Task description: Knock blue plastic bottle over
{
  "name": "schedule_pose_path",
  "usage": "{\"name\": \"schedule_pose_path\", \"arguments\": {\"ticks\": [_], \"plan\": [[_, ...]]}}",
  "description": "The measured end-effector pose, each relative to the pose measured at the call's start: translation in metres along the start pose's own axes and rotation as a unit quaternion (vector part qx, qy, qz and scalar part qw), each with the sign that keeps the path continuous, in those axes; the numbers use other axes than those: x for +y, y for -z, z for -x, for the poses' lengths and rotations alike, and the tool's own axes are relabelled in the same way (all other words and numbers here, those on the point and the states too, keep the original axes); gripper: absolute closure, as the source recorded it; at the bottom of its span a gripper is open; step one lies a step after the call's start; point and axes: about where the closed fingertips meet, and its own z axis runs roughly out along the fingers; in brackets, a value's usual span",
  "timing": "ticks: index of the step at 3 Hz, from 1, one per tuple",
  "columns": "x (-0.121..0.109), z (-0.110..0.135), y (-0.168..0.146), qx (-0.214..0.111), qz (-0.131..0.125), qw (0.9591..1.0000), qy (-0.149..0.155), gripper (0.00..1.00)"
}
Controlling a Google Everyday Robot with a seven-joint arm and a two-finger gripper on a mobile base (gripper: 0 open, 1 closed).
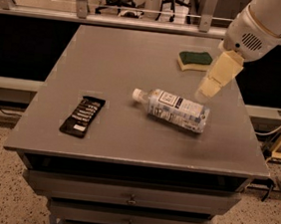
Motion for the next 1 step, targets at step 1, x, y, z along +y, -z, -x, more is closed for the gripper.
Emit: {"name": "schedule_pose_path", "arguments": {"ticks": [1], "plan": [[0.0004,-0.0015,0.002,-0.005,0.0,1.0,-0.004,0.0]]}}
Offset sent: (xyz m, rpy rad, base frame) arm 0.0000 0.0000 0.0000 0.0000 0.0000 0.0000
